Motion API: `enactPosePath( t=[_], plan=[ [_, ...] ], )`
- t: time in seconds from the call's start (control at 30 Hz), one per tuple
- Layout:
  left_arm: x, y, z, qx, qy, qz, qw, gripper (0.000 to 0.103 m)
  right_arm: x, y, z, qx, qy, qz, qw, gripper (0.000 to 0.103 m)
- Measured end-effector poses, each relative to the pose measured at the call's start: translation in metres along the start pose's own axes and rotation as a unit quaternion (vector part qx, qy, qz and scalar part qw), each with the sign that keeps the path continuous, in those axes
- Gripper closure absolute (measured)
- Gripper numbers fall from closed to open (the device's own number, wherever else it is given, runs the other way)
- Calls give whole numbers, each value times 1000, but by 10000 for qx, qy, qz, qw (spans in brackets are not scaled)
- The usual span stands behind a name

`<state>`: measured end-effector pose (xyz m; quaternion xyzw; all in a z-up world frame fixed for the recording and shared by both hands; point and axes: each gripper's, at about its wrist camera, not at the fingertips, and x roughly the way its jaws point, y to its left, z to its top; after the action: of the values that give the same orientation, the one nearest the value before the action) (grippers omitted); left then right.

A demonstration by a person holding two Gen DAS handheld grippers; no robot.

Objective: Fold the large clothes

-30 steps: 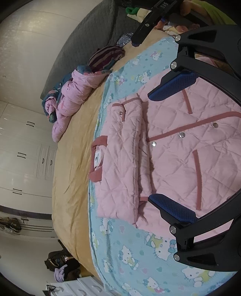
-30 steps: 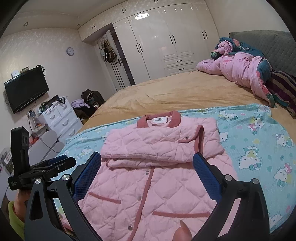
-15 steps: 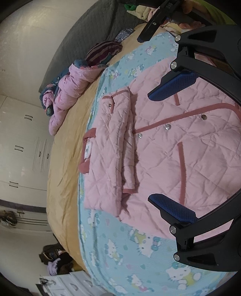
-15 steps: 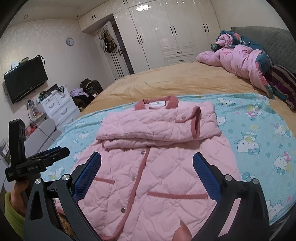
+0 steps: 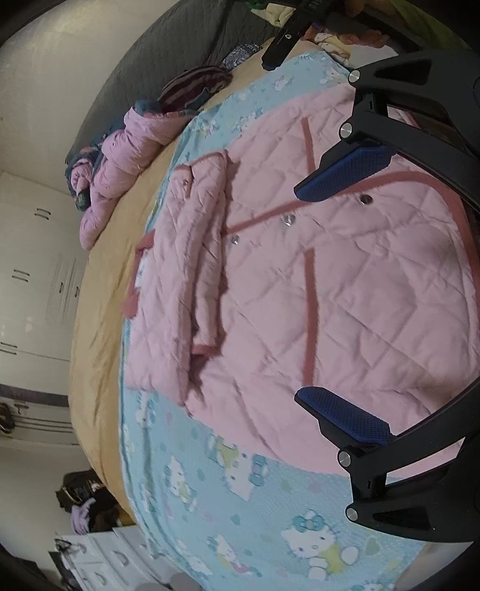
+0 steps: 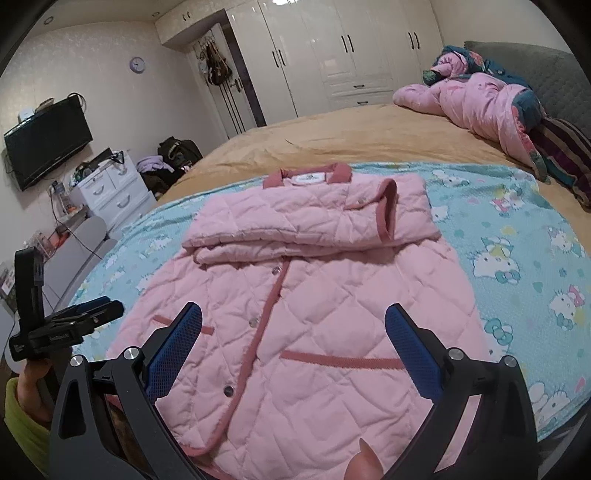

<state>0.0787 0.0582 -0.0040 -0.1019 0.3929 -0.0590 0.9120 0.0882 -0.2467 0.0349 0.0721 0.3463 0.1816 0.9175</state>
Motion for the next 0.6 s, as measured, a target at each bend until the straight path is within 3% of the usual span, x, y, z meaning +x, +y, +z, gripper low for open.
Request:
enactPosePath(
  t=[0.6],
  plan=[
    [10, 46, -38, -263, 462, 457, 9975, 9, 1, -29, -35, 165, 217, -231, 9994, 4]
  ],
)
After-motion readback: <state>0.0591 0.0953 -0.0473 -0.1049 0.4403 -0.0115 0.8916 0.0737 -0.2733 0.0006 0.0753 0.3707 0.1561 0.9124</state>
